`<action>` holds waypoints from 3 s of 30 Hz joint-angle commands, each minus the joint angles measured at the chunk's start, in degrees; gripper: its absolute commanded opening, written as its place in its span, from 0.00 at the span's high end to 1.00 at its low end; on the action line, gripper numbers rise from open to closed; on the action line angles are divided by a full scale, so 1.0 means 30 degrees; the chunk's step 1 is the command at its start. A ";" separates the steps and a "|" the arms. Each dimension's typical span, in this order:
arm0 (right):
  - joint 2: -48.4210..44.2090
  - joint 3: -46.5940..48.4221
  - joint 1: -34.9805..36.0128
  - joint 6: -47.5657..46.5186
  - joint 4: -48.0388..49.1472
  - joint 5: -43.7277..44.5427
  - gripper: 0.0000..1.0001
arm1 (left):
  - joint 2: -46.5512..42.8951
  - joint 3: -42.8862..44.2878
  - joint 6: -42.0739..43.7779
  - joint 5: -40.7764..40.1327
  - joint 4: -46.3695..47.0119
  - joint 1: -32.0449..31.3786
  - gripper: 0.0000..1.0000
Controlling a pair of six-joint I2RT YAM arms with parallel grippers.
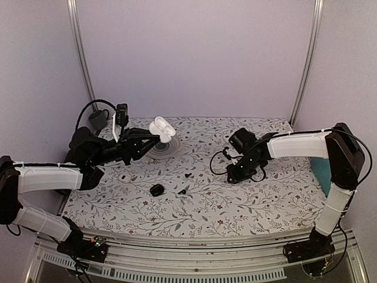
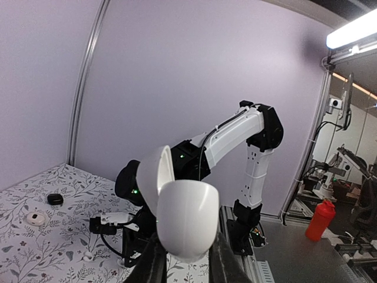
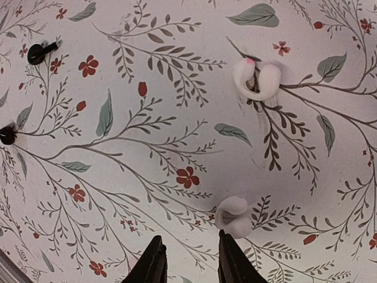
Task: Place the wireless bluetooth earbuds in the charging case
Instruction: Adjust the left earbud at the center of the board.
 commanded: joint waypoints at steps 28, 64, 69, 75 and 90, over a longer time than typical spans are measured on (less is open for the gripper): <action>0.1706 0.1166 0.0166 -0.0166 -0.0444 0.1952 0.69 | -0.0558 -0.0439 0.0039 -0.0033 0.0298 0.0243 1.00; 0.1790 0.1081 0.0439 0.0340 -0.0752 0.2190 0.69 | -0.0416 -0.0427 -0.0026 -0.0005 0.0420 0.0255 1.00; 0.1772 0.1025 0.0430 0.0369 -0.0735 0.1956 0.69 | -0.0438 -0.0472 -0.0007 -0.0035 0.0436 0.0257 1.00; 0.1878 0.0808 0.0427 0.0484 -0.0599 0.1678 0.69 | -0.0386 -0.0406 0.0009 -0.0035 0.0435 0.0239 1.00; 0.2142 0.0702 0.0165 0.0490 -0.0564 0.1926 0.69 | -0.0291 -0.0325 0.0022 0.0024 0.0408 0.0244 1.00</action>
